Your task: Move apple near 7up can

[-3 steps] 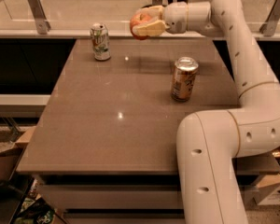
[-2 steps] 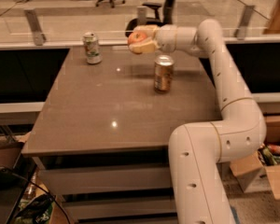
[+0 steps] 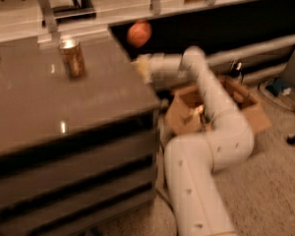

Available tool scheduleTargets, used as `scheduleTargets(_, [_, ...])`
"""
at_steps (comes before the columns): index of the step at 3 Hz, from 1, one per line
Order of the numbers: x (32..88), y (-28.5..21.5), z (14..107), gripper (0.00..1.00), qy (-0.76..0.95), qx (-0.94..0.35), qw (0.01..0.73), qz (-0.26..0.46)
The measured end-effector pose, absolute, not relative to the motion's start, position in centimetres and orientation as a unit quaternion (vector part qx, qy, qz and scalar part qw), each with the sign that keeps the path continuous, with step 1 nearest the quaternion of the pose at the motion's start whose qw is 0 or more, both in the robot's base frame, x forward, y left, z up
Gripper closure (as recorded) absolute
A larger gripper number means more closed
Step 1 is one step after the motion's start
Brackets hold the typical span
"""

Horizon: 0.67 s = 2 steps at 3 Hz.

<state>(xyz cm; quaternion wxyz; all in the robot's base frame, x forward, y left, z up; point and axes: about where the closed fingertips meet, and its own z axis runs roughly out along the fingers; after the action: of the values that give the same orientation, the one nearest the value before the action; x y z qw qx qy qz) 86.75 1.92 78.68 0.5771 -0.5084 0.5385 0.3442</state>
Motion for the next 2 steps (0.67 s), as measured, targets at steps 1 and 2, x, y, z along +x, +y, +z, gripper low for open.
scheduleTargets(1, [86.4,1.9,78.9,1.0,0.539,-0.508,0.577,0.344])
scheduleTargets(2, [86.9,0.5,76.8,1.0,0.544,-0.499,0.582,0.341])
